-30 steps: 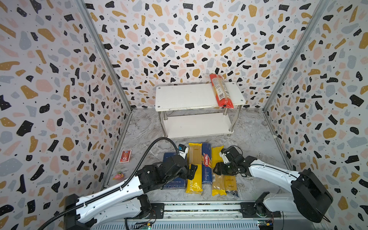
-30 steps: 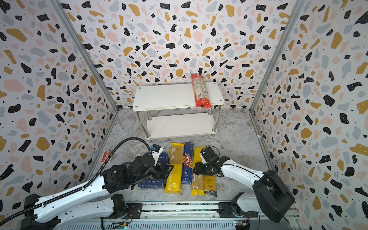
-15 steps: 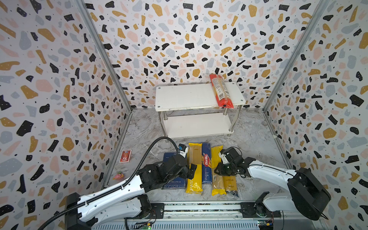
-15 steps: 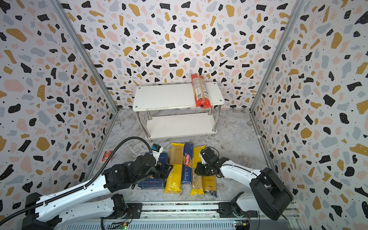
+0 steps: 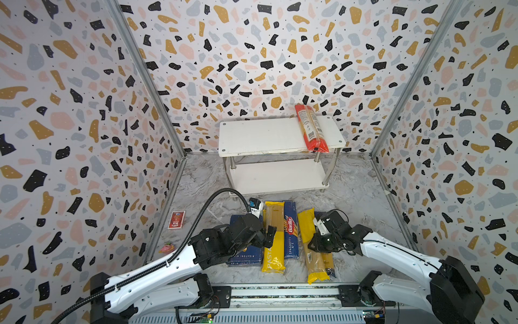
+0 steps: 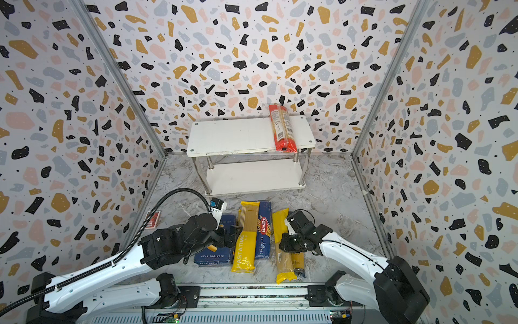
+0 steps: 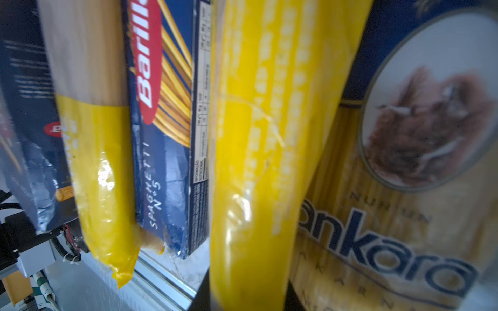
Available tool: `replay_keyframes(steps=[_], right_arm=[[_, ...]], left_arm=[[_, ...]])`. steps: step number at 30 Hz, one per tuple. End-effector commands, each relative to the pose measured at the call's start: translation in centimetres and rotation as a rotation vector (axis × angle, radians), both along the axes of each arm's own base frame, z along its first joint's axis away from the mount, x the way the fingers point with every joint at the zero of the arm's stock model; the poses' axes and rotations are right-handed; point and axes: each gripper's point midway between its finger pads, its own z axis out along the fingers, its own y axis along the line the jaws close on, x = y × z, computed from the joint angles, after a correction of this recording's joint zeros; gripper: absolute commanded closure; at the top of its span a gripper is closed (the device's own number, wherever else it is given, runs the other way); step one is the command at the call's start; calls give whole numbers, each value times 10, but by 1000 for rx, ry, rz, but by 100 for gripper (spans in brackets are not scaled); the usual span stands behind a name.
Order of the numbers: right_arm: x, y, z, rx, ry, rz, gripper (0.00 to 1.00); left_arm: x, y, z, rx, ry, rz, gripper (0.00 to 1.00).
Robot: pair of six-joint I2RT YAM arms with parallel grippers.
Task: Arrange pasta packages on shelves
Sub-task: Pick up the pasta bag from the center of the table.
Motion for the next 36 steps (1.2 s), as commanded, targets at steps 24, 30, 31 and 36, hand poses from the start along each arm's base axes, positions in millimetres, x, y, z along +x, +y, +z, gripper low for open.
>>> replay_keyframes(steps=[24, 30, 31, 36], right_arm=[[10, 44, 258, 446, -487, 174, 88], [7, 48, 310, 519, -581, 213, 87], [9, 48, 319, 523, -602, 213, 87], [19, 56, 362, 558, -709, 231, 87]], left_arm=[[10, 21, 58, -25, -85, 96, 1], [10, 21, 61, -33, -81, 103, 1], [10, 21, 63, -37, -83, 102, 1], [11, 18, 69, -48, -94, 101, 1]])
